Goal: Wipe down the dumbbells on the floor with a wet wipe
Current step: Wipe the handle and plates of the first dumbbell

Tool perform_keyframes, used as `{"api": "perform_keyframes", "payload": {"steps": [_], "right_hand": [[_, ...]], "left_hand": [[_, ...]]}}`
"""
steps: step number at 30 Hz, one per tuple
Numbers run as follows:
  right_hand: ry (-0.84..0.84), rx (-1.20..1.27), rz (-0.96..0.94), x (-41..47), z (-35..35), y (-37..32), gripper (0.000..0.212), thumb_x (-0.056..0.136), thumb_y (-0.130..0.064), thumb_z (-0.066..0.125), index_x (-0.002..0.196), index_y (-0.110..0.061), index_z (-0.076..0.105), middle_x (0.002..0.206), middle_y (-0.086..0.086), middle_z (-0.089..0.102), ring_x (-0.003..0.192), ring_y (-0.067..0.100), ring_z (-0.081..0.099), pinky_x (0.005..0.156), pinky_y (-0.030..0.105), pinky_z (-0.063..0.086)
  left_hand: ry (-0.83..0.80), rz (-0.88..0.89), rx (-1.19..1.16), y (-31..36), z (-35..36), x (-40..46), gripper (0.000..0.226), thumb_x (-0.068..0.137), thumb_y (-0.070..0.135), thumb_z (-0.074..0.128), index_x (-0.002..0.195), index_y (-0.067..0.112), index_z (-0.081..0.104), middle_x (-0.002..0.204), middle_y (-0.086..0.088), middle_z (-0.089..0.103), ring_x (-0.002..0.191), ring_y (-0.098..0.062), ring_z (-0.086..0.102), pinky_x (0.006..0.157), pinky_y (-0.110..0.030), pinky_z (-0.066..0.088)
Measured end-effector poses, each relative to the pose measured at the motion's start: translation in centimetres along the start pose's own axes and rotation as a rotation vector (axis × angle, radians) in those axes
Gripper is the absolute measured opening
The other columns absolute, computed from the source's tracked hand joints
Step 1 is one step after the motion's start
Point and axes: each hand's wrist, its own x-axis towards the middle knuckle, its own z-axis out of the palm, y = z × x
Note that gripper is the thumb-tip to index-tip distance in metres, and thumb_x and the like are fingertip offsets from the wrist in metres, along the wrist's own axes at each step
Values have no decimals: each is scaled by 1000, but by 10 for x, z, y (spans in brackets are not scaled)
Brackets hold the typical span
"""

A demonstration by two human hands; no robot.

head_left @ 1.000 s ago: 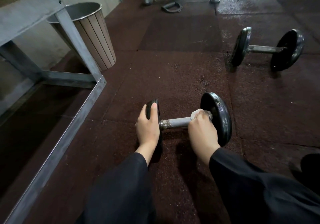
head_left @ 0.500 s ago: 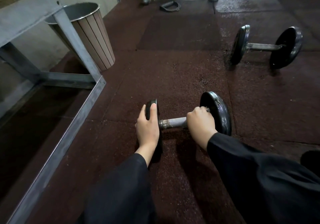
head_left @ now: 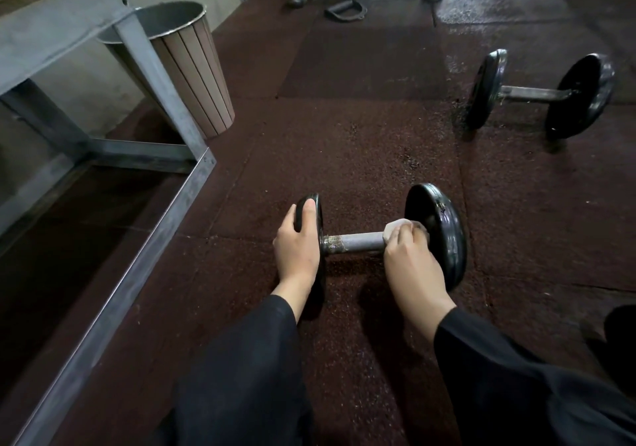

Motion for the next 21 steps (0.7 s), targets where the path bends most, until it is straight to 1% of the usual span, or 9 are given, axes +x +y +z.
{"api": "perform_keyframes", "payload": {"steps": [2,4,6,8,10,11,13,16,21], "right_hand": [[12,-38,-70,-2,1,1,72,76,19,-4,105,7,60,95,18,61,86,26,58,79,30,46],[-73,74,3,-6,-10,2,65,78,9,4,106,5,62,97,18,62,89,26,58,79,30,46],[-137,438,118,-5,-16,5,55,85,-1,8,115,4,54,112,20,54,102,29,52,85,32,42],[-163,740,65,2,-22,12,36,92,3,28,124,3,47,124,21,46,115,33,44,94,36,36],[-87,913,27,14,-29,13,34,90,6,40,121,1,52,126,17,50,115,32,46,96,34,35],[-17,939,-12,19,-31,9,31,89,6,44,117,-1,55,123,15,54,112,31,48,94,32,36],[0,898,-152,25,-31,-5,30,87,3,48,114,-4,58,121,12,57,109,31,50,94,32,36],[-186,705,-362,29,-32,-26,37,85,1,44,120,-4,54,128,11,53,117,30,46,102,37,32],[-207,636,-353,36,-28,-30,36,90,-3,39,123,-6,52,125,10,54,118,27,47,100,37,37]], "left_hand": [[4,-1,-5,-1,0,0,52,93,47,43,133,15,53,137,0,54,130,-15,46,112,-34,33],[6,1,-10,-3,-1,-2,52,93,47,43,134,15,52,137,0,54,130,-15,46,112,-34,33],[10,4,-7,-3,-1,-3,53,93,48,43,134,16,52,138,0,54,130,-15,45,112,-34,32],[16,4,-2,-2,-1,-4,53,93,48,43,134,16,52,138,0,54,131,-16,45,112,-33,32],[17,3,10,-2,-1,-4,52,94,46,43,134,15,52,138,0,54,131,-16,45,112,-32,31],[14,5,15,-2,-1,-4,51,94,46,42,134,15,52,137,0,55,130,-16,46,111,-32,32],[7,7,13,-4,-1,-3,52,93,47,42,132,15,54,134,-1,57,128,-17,48,110,-35,33],[3,-12,9,-3,-1,-3,52,93,48,42,132,16,54,133,-2,58,127,-18,50,109,-35,35],[11,-24,11,-1,-2,-5,51,93,47,43,134,17,52,135,-1,56,129,-18,47,109,-30,33]]}}
